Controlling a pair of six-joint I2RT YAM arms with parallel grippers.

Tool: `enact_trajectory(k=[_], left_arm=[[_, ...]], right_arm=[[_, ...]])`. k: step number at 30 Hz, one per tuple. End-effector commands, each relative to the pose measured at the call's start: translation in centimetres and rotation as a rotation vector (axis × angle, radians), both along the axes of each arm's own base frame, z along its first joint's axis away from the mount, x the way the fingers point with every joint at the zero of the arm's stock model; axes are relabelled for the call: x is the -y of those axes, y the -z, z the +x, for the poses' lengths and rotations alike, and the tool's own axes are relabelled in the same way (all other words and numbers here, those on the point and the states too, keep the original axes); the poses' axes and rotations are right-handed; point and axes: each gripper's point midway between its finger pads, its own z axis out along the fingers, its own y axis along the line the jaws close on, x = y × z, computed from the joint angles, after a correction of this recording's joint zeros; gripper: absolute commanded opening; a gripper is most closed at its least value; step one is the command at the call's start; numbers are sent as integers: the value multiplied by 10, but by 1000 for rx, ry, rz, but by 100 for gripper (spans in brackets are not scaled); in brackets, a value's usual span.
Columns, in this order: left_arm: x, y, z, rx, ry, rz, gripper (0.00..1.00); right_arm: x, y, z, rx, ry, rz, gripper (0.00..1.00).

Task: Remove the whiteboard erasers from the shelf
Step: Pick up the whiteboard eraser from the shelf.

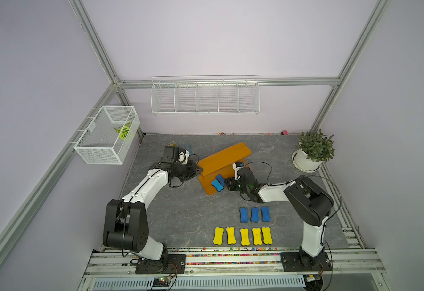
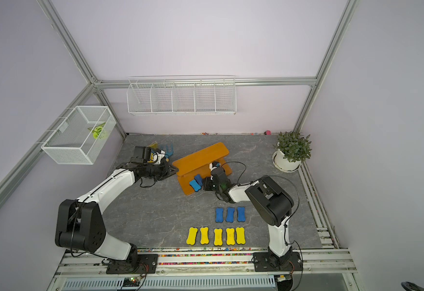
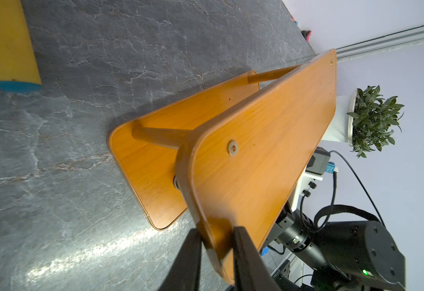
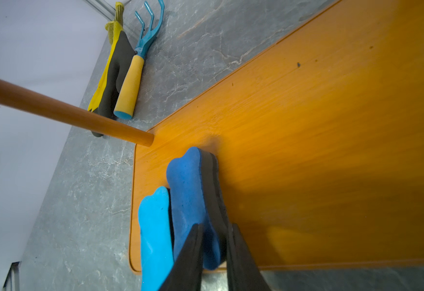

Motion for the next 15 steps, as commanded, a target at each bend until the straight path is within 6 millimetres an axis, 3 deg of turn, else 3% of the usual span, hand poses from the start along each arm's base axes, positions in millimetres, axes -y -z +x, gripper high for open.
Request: enact_trajectory(k=[1,6,15], left_arm=[[-1,11,-5,-15,17,34,25],[0,0,-3,9,19,29,31],[-3,-18,0,52,14,46,37]], right_arm=[[6,13,-2,-27,7,-26,15],[10,12,-4,-30,12,-48,1],[21,-18,-5,8,44,-58,0]])
